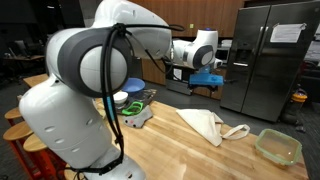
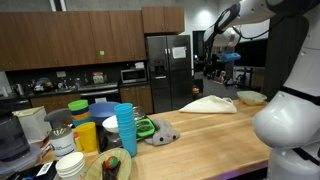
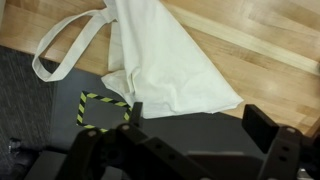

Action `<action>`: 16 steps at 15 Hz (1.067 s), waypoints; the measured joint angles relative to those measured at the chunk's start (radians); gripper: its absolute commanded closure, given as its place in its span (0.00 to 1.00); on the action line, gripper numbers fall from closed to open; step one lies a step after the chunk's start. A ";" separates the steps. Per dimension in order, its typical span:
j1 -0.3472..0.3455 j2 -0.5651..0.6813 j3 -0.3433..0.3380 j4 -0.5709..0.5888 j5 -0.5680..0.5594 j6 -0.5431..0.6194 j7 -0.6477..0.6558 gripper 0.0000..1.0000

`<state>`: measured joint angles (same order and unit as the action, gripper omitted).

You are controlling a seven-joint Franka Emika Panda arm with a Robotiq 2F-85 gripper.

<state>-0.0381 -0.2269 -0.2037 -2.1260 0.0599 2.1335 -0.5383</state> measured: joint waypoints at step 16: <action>0.005 0.028 0.027 0.004 0.045 0.008 0.017 0.00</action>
<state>-0.0327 -0.1989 -0.1771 -2.1224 0.1050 2.1417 -0.5218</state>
